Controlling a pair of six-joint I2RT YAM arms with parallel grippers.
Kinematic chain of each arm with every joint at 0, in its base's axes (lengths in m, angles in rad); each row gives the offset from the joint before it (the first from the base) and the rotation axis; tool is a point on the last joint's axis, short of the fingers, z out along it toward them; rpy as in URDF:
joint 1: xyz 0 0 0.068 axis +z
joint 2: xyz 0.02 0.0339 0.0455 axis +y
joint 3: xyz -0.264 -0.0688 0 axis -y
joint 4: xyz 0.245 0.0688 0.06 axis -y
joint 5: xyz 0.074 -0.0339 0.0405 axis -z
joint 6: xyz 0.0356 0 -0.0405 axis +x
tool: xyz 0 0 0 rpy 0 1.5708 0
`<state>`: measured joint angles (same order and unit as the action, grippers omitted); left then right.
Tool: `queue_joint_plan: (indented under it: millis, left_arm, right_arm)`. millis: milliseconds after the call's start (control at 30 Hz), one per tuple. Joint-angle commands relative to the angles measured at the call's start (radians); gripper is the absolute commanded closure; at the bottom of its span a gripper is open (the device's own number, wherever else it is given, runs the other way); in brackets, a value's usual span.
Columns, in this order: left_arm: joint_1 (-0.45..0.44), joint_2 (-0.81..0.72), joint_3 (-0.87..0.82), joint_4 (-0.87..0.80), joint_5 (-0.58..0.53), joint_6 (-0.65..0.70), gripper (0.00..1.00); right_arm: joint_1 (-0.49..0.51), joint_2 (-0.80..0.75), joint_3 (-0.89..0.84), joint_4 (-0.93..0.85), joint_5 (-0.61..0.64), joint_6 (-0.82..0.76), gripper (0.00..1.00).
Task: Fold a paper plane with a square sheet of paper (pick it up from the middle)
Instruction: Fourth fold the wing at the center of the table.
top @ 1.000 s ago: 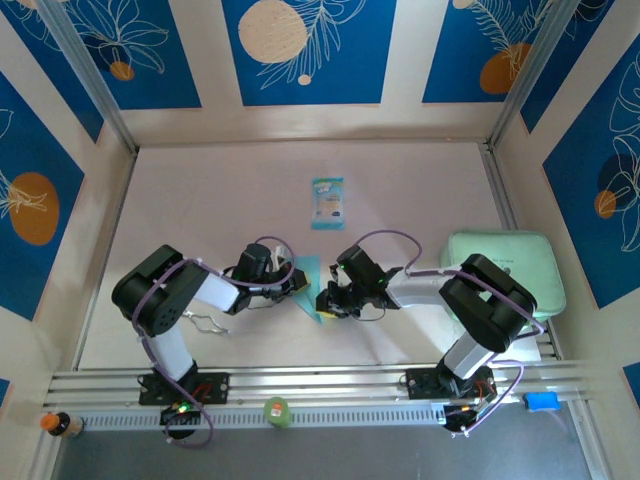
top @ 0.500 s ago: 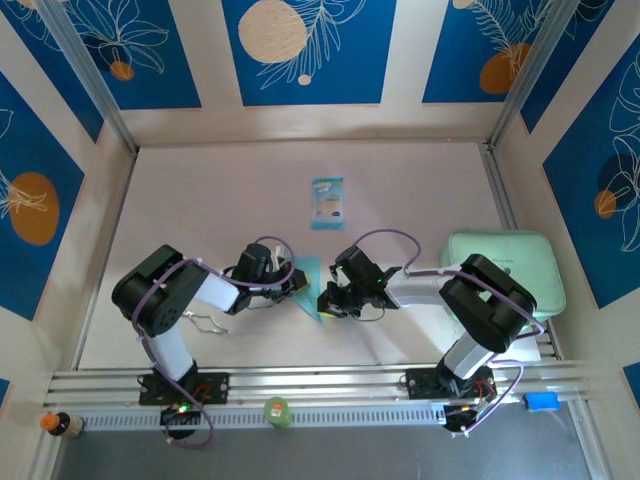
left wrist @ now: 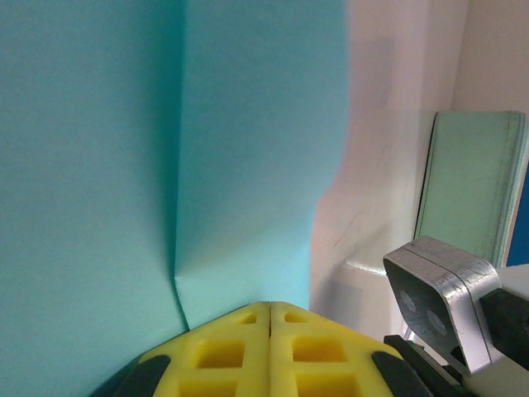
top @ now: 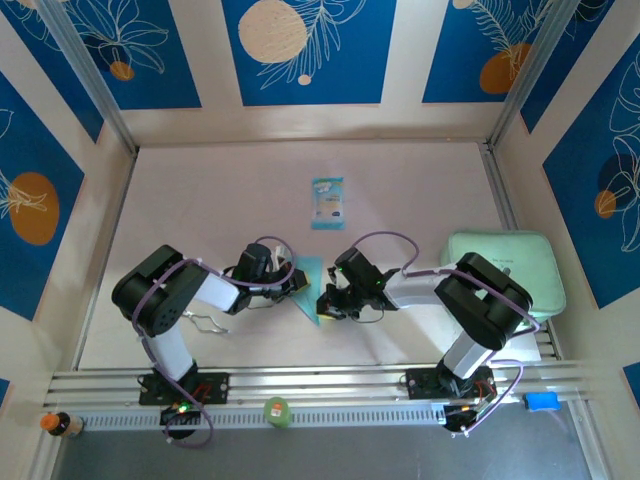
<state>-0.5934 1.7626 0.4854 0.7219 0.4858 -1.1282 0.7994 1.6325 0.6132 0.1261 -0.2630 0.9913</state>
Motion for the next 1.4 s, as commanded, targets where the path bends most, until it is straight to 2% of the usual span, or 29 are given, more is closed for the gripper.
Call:
queue_joint_plan:
  millis: [0,300,467,500,633,700,967,1367]
  left_arm:
    - [0.001,0.043,-0.017,-0.141,-0.063,0.015,1.00]
    - [0.001,0.043,-0.020,-0.134,-0.059,0.016,1.00]
    - [0.002,0.041,-0.019,-0.133,-0.058,0.016,1.00]
    - [0.001,0.042,-0.018,-0.134,-0.058,0.016,1.00]
    - [0.001,0.047,-0.016,-0.131,-0.055,0.016,1.00]
    - [0.002,0.049,-0.016,-0.129,-0.054,0.016,1.00]
    - [0.001,0.047,-0.018,-0.129,-0.054,0.015,1.00]
    - [0.001,0.051,-0.019,-0.122,-0.053,0.014,1.00]
  right_arm:
    - [0.015,-0.027,-0.031,-0.079,-0.047,-0.025,0.92]
    - [0.009,-0.127,-0.002,-0.131,0.016,-0.015,0.76]
    - [-0.027,-0.202,-0.048,-0.059,0.018,0.033,0.71]
    - [-0.033,-0.204,-0.050,-0.040,0.005,0.035,0.72]
    - [-0.037,-0.158,-0.010,0.030,-0.050,0.045,0.89]
    - [-0.034,-0.118,0.021,0.042,-0.063,0.047,0.93]
    - [-0.002,0.017,0.130,-0.019,-0.034,0.035,0.95]
    - [0.004,0.088,0.091,0.059,-0.085,0.074,0.96]
